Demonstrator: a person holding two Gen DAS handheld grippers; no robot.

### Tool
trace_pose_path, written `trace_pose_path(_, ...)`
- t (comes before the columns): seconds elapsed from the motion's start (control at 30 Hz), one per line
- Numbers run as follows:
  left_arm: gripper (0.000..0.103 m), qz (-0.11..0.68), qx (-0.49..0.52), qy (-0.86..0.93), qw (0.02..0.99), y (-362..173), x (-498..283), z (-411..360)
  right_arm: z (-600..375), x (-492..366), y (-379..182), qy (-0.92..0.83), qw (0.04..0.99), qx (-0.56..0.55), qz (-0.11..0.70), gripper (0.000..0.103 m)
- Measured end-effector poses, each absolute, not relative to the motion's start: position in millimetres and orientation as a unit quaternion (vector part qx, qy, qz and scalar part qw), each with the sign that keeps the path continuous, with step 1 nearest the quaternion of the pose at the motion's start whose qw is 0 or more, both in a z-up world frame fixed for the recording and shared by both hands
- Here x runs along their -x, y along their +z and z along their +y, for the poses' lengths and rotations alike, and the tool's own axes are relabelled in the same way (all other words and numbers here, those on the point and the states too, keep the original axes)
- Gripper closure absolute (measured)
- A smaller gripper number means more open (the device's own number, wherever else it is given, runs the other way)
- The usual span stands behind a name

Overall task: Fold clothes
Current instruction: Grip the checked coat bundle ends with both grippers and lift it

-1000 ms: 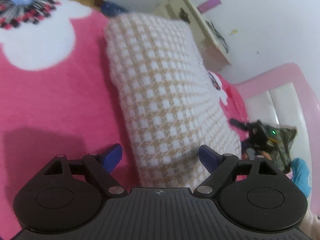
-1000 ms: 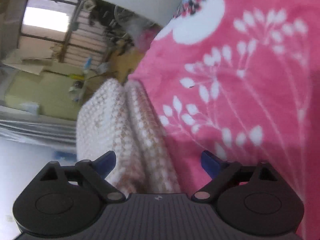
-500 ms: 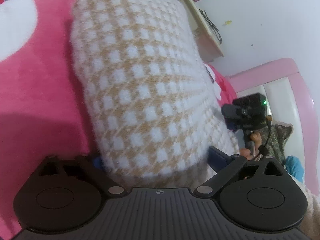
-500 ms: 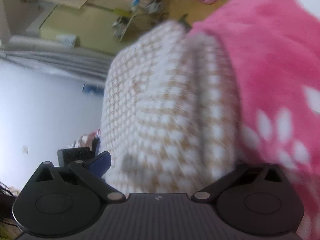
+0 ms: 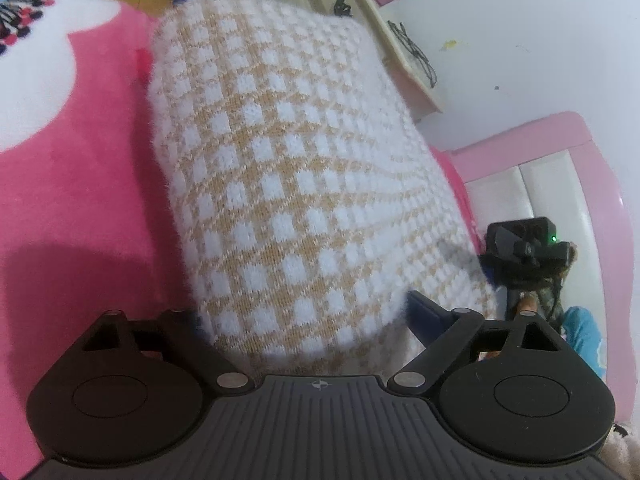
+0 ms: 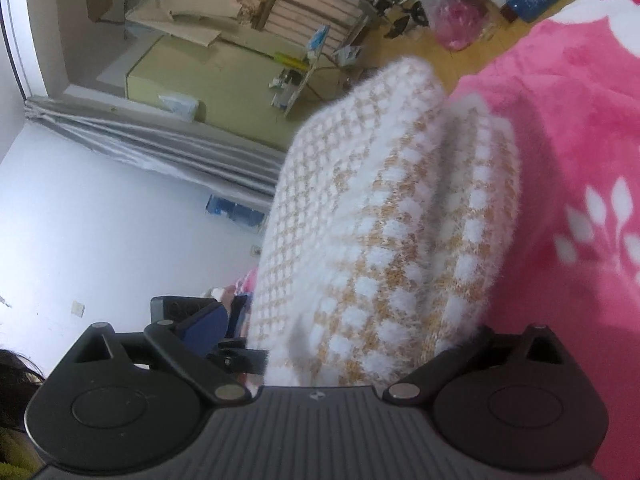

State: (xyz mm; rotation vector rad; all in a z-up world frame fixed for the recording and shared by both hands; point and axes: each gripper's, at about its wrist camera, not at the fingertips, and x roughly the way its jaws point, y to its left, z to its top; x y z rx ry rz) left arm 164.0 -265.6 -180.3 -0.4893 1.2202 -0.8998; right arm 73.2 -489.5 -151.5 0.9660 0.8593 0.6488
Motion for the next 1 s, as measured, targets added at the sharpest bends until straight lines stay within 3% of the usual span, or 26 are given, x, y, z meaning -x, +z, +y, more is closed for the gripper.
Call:
trace_pose_path(0.17,0.014,0.530,0.207,-0.407,0.715,-141,-140,-241,-454,-51,-106,0.297,0.770,-0.429,0.366,0.001)
trace_pose_path(0.43,0.015,0.497,0.197,-0.345,0.771,-19,-104,-147,-357,-48,-11,0.337,0.763,-0.428,0.348,0.001)
trace_pose_path(0.73,0.015,0.422,0.191,-0.210,0.861,113,-69,8,-144,-107,87,0.401,0.708,-0.427,0.394,0.001)
trace_pose_path(1.0,0.015,0.417,0.173,-0.128,0.883,160,-74,171,56,-143,107,0.410,0.669,-0.456,0.420,0.001)
